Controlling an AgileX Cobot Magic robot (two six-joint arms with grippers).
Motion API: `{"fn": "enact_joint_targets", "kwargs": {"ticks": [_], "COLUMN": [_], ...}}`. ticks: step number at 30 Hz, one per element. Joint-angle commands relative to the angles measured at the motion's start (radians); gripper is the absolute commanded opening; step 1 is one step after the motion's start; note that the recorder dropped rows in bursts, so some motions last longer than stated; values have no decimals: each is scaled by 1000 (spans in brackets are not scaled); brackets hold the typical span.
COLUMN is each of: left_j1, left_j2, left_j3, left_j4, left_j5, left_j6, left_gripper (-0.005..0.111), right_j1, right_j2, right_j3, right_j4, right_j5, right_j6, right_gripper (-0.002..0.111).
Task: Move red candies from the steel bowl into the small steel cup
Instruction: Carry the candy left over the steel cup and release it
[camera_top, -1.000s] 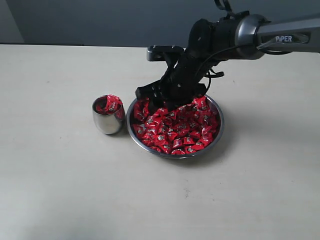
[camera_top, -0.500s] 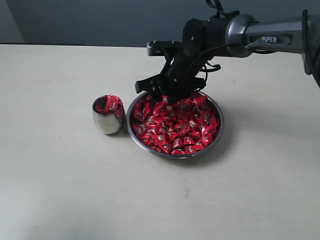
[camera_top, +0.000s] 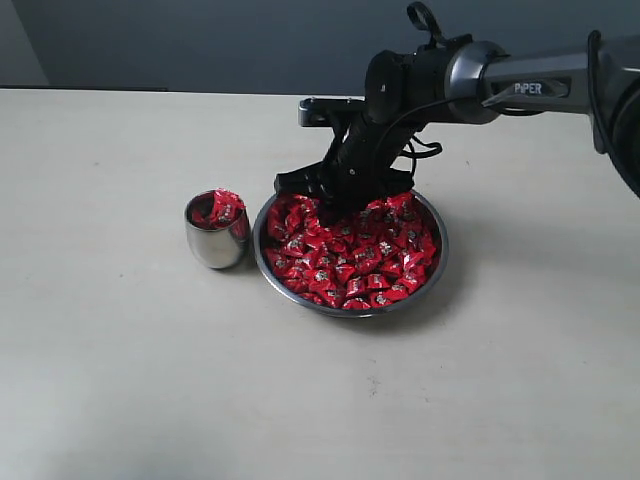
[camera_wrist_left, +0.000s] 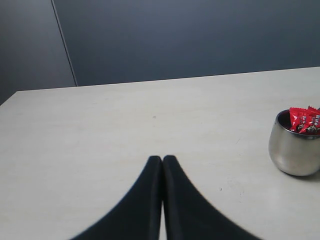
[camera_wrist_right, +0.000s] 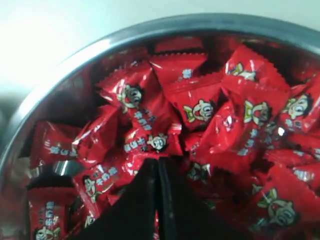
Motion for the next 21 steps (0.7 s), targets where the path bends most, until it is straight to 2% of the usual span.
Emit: {"fn": "enact_joint_targets", "kwargs": {"ticks": [1,13,18,21], "left_j1": [2,2,2,2], "left_j2": [-5,-5,-5,-5], "left_j3": [-8,-8,-8,-8], "left_j4": [2,2,2,2], "left_j5": [-2,-2,-2,-2], "left_j6": [-2,-2,-2,-2], "left_gripper": [0,0,0,0], "right_j1": [-6,18,92,143], "right_j2": [-37,-179,-199,-188], "right_j3": [-6,-4,-4,-10], "right_j4": [-17,-3,170,225], "right_j5": [44,113,104,18], "right_j6": [0,0,-134,-192], "right_gripper": [-1,-1,-1,-1]}}
